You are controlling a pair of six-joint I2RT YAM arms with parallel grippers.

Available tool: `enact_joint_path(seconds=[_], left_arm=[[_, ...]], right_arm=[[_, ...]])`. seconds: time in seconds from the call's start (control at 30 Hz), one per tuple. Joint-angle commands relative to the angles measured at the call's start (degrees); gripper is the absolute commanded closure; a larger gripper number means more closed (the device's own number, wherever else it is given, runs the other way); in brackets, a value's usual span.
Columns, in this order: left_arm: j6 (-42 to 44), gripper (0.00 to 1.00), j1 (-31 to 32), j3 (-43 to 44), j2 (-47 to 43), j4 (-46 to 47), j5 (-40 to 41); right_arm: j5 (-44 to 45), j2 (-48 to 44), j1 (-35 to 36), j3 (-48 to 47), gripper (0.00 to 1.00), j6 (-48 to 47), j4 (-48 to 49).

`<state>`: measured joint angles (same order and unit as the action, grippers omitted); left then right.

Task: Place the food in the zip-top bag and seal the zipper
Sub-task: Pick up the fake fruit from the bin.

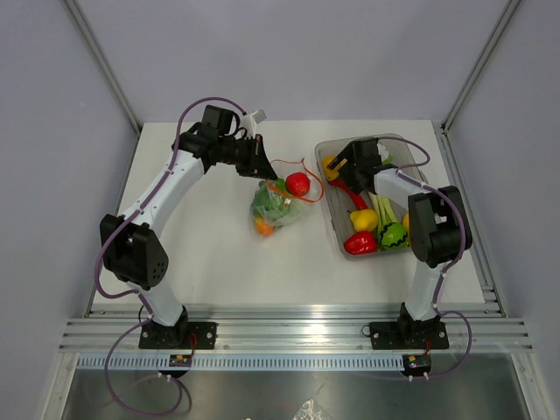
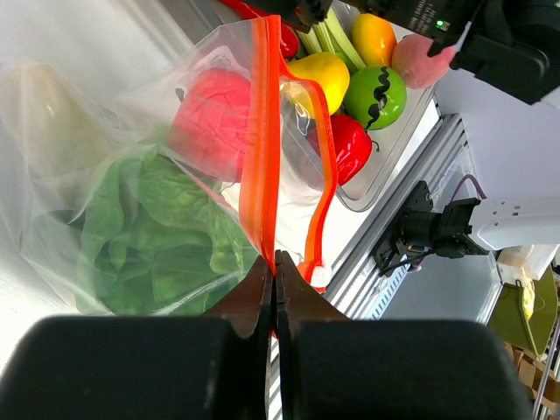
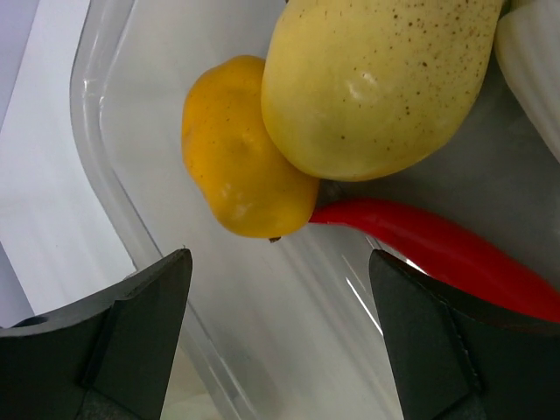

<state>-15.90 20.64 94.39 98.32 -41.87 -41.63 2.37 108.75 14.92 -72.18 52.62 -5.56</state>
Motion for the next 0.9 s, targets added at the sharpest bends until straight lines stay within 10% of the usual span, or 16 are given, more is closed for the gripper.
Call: enact_joint_path(seconds=[0.0, 0.6, 0.87], left_arm=[[0.1, 1.0, 0.2, 2.7, -0.5, 2.7, -1.0], [0.5, 1.0, 0.6, 3.7, 0.4, 2.0, -1.4], [1.0, 1.0, 0.6, 3.3, -0.6, 1.5, -1.1]], right_arm=[[-0.3, 2.0, -0.6, -4.1, 0.11, -0.2, 2.1], [-2.1, 8.8, -0.9, -7.8, 0.23, 1.0, 7.1], [-1.8, 4.4, -0.9, -4.5, 0.66, 2.1, 8.7]])
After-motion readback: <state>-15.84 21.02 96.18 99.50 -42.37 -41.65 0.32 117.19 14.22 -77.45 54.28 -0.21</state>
